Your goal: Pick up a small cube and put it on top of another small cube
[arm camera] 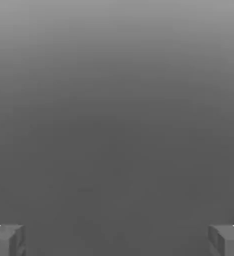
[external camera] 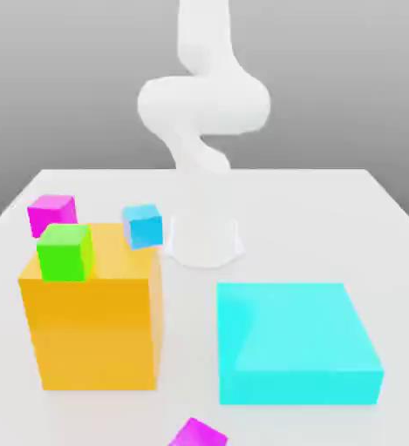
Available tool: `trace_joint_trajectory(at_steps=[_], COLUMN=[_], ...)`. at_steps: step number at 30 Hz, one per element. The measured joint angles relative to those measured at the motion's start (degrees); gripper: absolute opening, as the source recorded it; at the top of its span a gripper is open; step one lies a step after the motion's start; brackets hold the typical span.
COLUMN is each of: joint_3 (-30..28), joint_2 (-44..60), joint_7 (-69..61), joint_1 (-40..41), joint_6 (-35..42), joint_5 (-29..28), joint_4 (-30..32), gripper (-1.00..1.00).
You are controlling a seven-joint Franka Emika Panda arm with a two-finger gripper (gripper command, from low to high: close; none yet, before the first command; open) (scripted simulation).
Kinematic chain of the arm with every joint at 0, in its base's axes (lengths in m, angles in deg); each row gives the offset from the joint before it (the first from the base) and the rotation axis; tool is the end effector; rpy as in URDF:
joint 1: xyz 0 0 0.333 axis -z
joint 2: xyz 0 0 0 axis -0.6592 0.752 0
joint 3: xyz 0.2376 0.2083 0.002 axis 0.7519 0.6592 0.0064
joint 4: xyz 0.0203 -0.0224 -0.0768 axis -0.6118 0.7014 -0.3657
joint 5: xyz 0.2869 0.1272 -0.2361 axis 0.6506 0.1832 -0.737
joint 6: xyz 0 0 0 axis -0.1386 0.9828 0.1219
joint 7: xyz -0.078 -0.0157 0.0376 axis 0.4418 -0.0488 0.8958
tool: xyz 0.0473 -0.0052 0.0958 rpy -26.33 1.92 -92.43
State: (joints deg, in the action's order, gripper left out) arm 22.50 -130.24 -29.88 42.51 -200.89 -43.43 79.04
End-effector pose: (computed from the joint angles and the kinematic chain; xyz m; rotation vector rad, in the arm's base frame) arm 0.3796 0.0008 0.6808 -2.4580 1.1106 -0.9583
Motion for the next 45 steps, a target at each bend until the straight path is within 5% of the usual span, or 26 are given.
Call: trace_joint_trajectory(at_steps=[15,32,33,40,45], joint_3=[4.8,3.3,3.0,3.0,4.7], joint_2=[31.5,66.6,68.4,68.7,60.9], joint_7=[17.6,31.9,32.1,32.2,29.7], joint_1=[5.4,4.5,4.3,4.3,4.9], joint_6=[-9.3,-23.3,-24.7,-25.1,-18.7], joint_5=[-3.7,-4.5,-4.7,-4.8,-3.4], joint_4=[0.1,-1.1,-1.4,-1.5,-0.3], gripper=[0.0,0.0,-1.0,-1.0,-1.0])
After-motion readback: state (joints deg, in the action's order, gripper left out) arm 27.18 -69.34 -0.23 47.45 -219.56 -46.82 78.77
